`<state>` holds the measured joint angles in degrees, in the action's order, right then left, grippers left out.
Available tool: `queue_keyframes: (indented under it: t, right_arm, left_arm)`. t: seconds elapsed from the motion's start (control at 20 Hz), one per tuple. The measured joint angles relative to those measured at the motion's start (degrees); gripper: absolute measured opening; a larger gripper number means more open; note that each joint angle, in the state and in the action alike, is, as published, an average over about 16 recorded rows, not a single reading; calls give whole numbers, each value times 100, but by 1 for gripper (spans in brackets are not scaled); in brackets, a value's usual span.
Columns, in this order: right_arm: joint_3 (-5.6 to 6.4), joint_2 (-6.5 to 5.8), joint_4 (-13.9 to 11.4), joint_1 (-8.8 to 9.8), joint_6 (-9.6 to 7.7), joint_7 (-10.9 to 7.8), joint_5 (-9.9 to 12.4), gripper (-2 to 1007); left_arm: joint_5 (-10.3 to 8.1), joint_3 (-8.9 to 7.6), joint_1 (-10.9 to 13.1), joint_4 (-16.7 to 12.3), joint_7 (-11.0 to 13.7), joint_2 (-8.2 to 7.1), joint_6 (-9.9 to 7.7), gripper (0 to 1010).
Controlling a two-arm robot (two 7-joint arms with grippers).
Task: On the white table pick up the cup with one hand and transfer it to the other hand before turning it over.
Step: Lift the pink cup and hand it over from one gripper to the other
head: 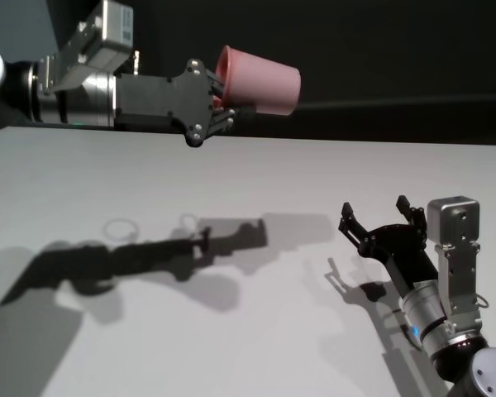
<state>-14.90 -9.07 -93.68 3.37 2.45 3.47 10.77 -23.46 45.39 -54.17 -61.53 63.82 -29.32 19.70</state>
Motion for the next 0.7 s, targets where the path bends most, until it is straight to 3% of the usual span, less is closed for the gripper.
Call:
queue_keyframes:
  t: [0.15,0.35,0.5,0.7]
  right_arm:
    - [0,0,0,0,0,0,0,1000]
    - [0,0,0,0,0,0,0,1000]
    - [0,0,0,0,0,0,0,1000]
    - [0,0,0,0,0,0,0,1000]
  left_arm:
    - [-409,-171,168,107,55,151,-114,38]
    - [-778,-316,368,223,100,356,-228,38]
    - [-930,-371,483,276,122,494,-278,38]
    - [-999,-389,574,322,146,652,-301,38]
